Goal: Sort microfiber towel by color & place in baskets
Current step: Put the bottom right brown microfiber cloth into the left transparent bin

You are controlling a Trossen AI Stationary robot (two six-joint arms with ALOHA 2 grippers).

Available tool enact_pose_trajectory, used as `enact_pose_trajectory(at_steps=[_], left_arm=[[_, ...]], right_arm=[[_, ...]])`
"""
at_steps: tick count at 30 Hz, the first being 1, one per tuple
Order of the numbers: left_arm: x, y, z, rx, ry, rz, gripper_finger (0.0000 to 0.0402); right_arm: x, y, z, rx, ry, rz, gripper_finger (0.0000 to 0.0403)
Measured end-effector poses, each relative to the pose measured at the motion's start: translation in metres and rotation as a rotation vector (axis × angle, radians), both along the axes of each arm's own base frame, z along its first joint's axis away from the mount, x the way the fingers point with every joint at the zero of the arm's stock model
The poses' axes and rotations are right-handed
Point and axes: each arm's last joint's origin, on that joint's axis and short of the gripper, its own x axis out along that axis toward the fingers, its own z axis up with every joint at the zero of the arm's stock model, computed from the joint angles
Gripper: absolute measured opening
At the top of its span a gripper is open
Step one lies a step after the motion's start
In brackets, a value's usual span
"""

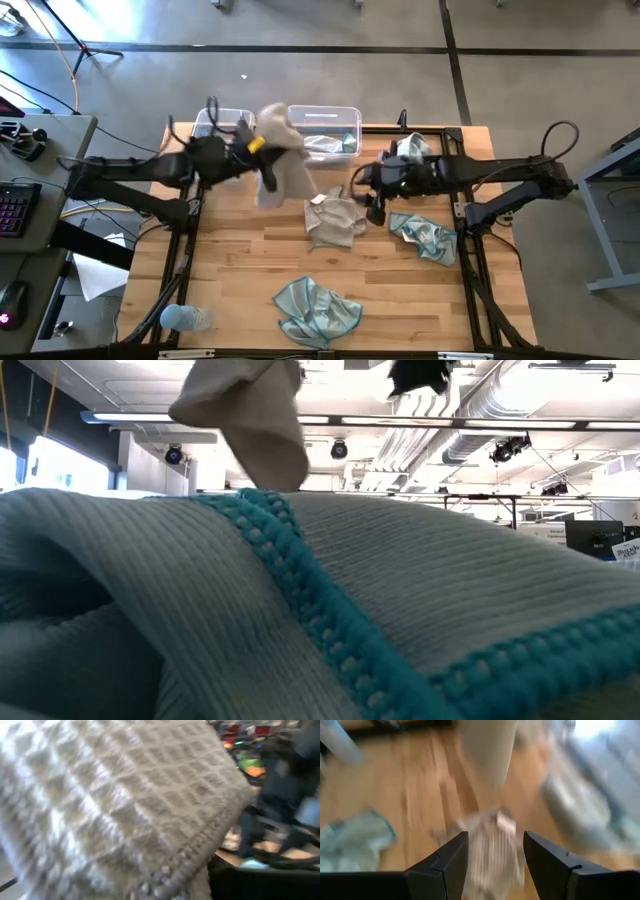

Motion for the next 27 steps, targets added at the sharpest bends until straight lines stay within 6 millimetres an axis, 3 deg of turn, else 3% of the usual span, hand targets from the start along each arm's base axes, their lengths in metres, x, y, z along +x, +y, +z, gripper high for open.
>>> enact_pose_trajectory(at_steps=[7,11,14,21,27], left_arm=[[-0.045,0.033,0.006,-0.013,0.064,0.207,0.0001],[-0.067,0.051,0.011,-0.02,0.071,0.332,0.0001],[-0.082,0.062,0.026,-0.015,0.079,0.422,0.0001],[-0.107,0.08,0.054,-0.019,0.16,0.605,0.0],[-0.113,0.093,0.042,-0.125,0.258,0.692,0.0]], right_arm=[[-0.014,0.011,-0.078,0.096,0.221,-0.08,0.017],[-0.025,0.023,-0.117,0.142,0.256,-0.102,0.0129],[-0.031,0.032,-0.14,0.192,0.229,-0.118,0.0089],[-0.044,0.046,-0.173,0.293,0.161,-0.144,0.0008],[-0.049,0.052,-0.179,0.316,0.147,-0.158,0.0011]])
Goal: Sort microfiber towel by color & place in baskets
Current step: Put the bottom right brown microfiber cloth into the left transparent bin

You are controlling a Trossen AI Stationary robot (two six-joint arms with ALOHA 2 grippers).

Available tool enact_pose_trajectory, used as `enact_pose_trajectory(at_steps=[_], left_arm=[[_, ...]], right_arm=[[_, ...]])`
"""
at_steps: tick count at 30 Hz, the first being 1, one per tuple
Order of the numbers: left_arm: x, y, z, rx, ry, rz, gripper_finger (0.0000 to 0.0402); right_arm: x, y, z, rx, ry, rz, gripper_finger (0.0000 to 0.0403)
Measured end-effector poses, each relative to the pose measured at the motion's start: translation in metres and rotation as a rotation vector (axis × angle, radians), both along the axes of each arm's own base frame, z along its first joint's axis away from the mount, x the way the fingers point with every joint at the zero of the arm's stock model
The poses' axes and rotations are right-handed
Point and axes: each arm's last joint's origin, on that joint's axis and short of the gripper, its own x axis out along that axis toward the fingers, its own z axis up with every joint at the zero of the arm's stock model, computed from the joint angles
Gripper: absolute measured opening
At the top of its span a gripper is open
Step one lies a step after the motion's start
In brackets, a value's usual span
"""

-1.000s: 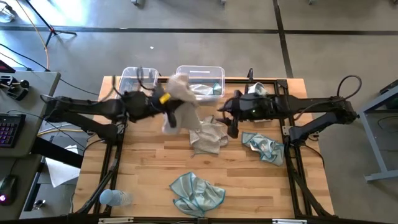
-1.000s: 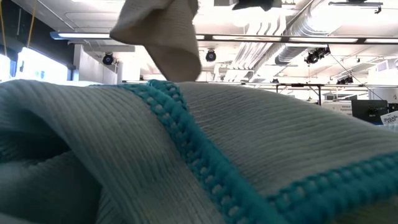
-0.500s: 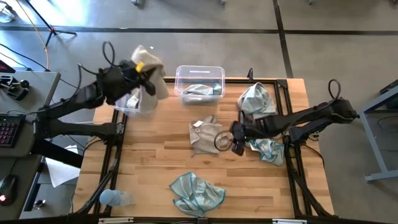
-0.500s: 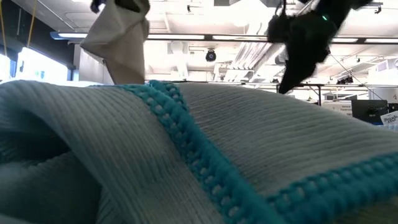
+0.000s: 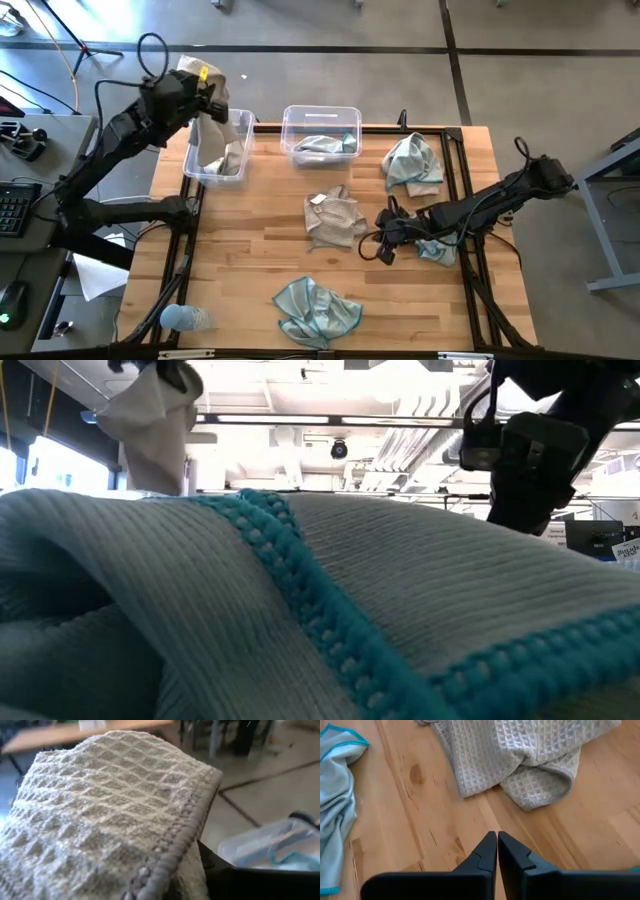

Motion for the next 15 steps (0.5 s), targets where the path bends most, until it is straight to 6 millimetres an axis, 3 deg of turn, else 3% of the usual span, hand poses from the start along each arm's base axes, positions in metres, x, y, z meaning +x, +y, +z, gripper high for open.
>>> enact_pose_trajectory(at_steps=[10,15], left_arm=[[0.032,0.034,-0.065,-0.24,0.138,0.048,0.0],[0.031,0.052,-0.099,-0.35,0.196,0.146,0.0]], right_arm=[[-0.001,0.005,0.001,-0.054,-0.025,-0.013,0.0002],[-0.002,0.008,0.001,-0.054,-0.025,0.002,0.0001]])
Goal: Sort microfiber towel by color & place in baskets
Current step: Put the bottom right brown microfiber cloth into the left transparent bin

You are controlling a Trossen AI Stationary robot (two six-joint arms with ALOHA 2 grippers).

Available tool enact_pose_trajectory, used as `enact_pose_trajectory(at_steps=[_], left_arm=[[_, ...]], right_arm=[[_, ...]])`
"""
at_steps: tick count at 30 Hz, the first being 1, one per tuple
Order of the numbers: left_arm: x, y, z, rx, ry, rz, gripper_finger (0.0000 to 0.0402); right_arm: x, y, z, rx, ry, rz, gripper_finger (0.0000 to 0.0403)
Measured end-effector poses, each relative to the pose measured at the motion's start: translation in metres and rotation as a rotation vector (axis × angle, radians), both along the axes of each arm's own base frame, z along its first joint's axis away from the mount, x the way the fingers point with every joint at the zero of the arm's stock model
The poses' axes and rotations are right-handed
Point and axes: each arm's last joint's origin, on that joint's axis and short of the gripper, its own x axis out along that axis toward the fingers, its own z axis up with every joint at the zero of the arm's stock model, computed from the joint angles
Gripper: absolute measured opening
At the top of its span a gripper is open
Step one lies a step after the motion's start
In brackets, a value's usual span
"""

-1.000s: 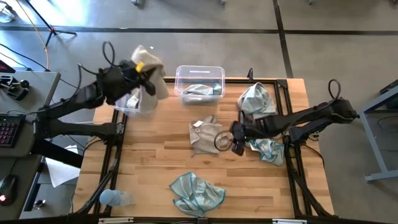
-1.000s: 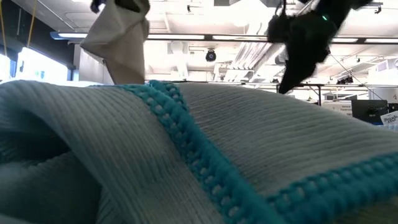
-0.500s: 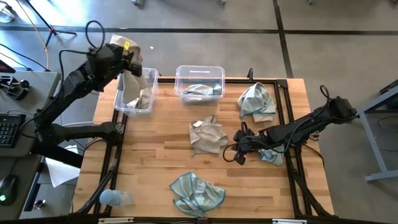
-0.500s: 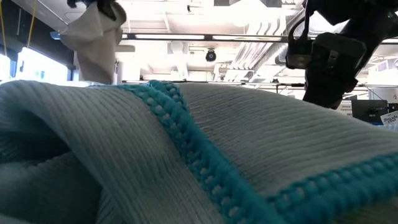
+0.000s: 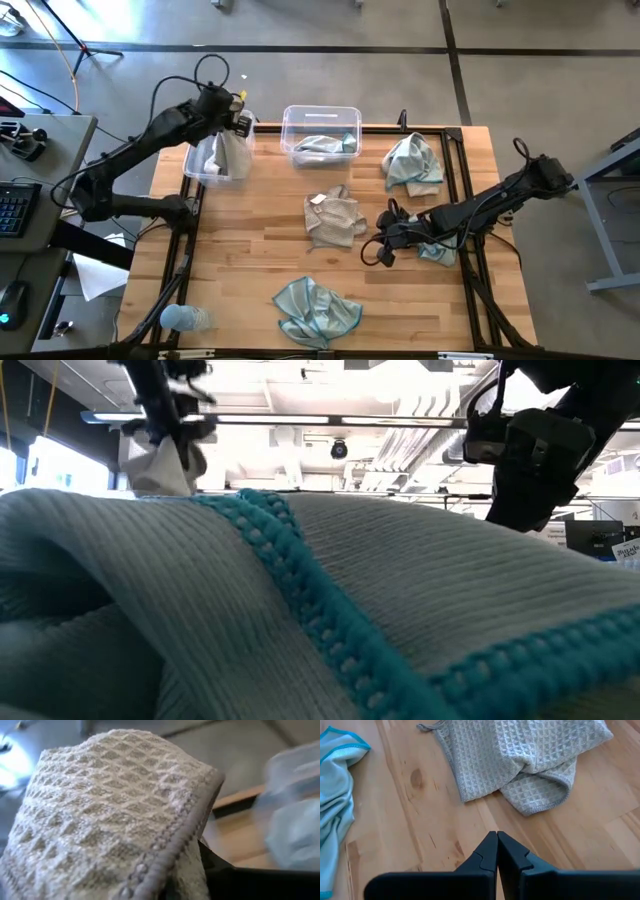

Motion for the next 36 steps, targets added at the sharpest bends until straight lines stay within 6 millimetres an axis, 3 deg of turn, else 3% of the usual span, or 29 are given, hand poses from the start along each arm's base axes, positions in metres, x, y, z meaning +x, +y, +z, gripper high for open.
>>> enact_pose_trajectory(at_steps=[7,13,26,32,36], left_arm=[[-0.022,0.015,-0.041,-0.142,0.041,0.102,0.0],[-0.018,0.016,-0.045,-0.129,0.091,0.073,0.0],[-0.023,0.014,0.018,0.093,0.103,0.053,0.0],[-0.021,0.016,0.015,0.096,0.156,0.071,0.0],[-0.017,0.012,-0.003,0.02,0.193,0.068,0.0]], right_arm=[[-0.002,0.006,0.0,-0.008,-0.003,0.02,0.0],[-0.002,0.008,0.001,-0.035,-0.022,0.009,0.0],[0.0,0.009,0.003,-0.034,-0.047,0.014,0.0],[0.0,0.009,0.003,-0.034,-0.049,0.015,0.0],[0.0,0.009,0.003,-0.038,-0.049,0.02,0.0]])
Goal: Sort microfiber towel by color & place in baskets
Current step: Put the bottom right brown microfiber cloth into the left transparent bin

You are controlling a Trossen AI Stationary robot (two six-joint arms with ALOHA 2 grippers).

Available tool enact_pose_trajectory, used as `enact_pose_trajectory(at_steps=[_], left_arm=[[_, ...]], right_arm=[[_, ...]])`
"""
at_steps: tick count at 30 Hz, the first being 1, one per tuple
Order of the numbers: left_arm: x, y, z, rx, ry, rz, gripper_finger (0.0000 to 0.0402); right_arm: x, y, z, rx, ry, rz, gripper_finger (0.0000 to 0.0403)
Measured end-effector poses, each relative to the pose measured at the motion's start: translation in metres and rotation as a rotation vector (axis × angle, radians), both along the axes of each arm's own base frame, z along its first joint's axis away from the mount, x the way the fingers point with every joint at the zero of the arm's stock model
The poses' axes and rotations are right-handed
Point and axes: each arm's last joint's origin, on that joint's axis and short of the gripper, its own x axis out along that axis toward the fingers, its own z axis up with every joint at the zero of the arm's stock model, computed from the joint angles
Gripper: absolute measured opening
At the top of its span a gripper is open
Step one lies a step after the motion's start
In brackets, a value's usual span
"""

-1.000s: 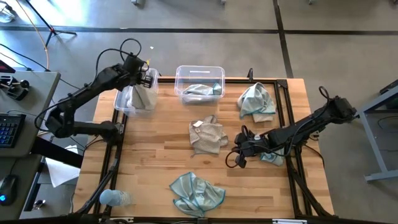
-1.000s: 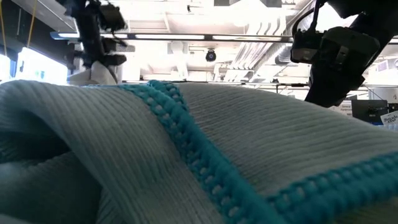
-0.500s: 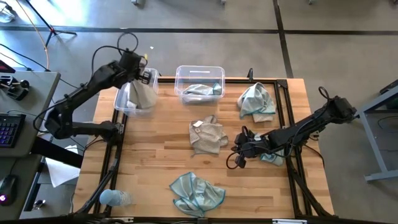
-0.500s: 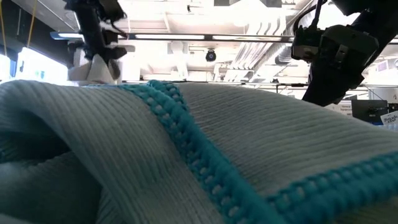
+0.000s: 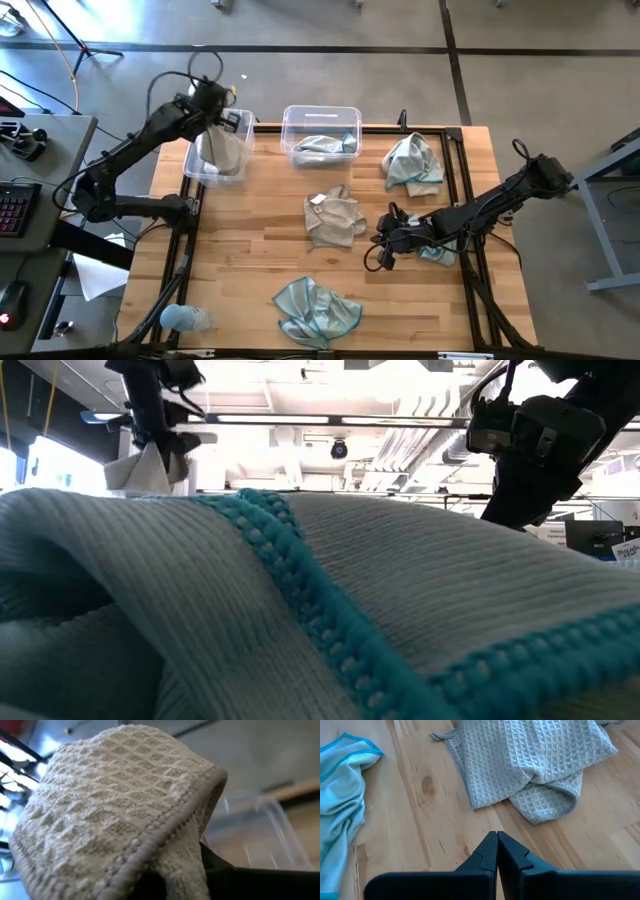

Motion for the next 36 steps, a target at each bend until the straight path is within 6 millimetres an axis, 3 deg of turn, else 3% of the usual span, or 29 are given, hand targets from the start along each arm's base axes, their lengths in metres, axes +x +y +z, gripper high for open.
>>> enact_pose_trajectory(at_steps=[9,20,28,36], left_arm=[[0.006,-0.003,-0.059,-0.205,-0.049,0.058,0.0],[0.004,0.02,-0.094,-0.402,-0.15,0.177,0.0],[0.009,0.03,-0.106,-0.448,-0.172,0.18,0.0007],[0.003,0.024,-0.094,-0.381,-0.168,0.177,0.0047]], right_arm=[[0.0,0.0,0.0,-0.004,-0.001,0.007,0.0],[0.001,0.0,0.001,0.003,-0.007,0.005,0.0],[0.001,0.0,0.001,0.003,-0.007,0.005,0.0],[0.001,0.0,0.001,0.004,-0.007,0.004,0.0]])
